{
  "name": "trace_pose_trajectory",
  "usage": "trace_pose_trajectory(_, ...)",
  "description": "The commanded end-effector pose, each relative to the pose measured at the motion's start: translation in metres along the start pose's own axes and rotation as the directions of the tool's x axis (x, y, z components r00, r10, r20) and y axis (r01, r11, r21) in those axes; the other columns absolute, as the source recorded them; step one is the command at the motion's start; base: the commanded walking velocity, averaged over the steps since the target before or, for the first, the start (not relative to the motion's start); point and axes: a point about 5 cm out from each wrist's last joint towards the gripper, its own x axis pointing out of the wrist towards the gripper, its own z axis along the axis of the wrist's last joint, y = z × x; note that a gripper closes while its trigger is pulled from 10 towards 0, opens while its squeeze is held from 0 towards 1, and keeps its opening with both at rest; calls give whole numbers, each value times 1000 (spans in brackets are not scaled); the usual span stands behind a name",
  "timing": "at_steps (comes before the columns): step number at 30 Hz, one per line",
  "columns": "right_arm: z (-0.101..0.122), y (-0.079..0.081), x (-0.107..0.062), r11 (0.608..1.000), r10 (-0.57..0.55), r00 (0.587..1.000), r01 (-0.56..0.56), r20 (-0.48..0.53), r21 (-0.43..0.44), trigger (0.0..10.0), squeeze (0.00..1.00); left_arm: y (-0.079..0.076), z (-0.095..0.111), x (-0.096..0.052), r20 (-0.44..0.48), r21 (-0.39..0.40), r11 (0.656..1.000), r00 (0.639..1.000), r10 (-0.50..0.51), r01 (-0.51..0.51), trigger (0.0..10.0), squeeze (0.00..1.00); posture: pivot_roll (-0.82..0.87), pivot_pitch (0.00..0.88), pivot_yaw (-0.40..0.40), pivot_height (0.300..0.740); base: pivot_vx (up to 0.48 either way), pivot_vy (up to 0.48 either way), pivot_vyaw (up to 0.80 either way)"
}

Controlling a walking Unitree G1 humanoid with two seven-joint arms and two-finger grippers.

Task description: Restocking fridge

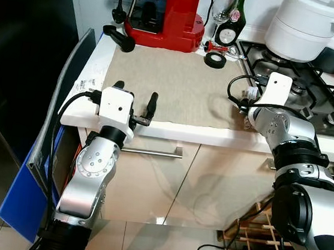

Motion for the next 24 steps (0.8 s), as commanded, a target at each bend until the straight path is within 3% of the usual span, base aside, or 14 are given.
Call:
trace_pose_trajectory(1, -18, -1, 3, 1000, 5, 997, -3, -81, 19, 0, 0, 1, 2, -2, 4, -1, 1000, 1000, 12, -12, 10000, 0, -2, 0, -76, 732, 0, 0, 0)
trace_pose_trajectory(18, -21, 5, 3, 1000, 29, 998, -30, -59, -9, 0, 0, 1, 2, -2, 1, -3, 1000, 1000, 16, -16, 10000, 0, 2, 0, -77, 732, 0, 0, 0)
trace_pose_trajectory(21, -14, 7, 3, 997, 28, 1000, -28, 4, -69, 0, 47, 1, 1, -2, -1, -3, 1000, 1000, 16, -16, 10000, 0, 2, 0, -78, 732, 0, 0, 0)
trace_pose_trajectory(24, 3, 11, -1, 980, 26, 988, 4, 152, -196, 0, 71, 1, 1, -3, -1, -2, 1000, 1000, 18, -18, 10000, 0, 3, 0, -80, 732, 0, 0, 0)
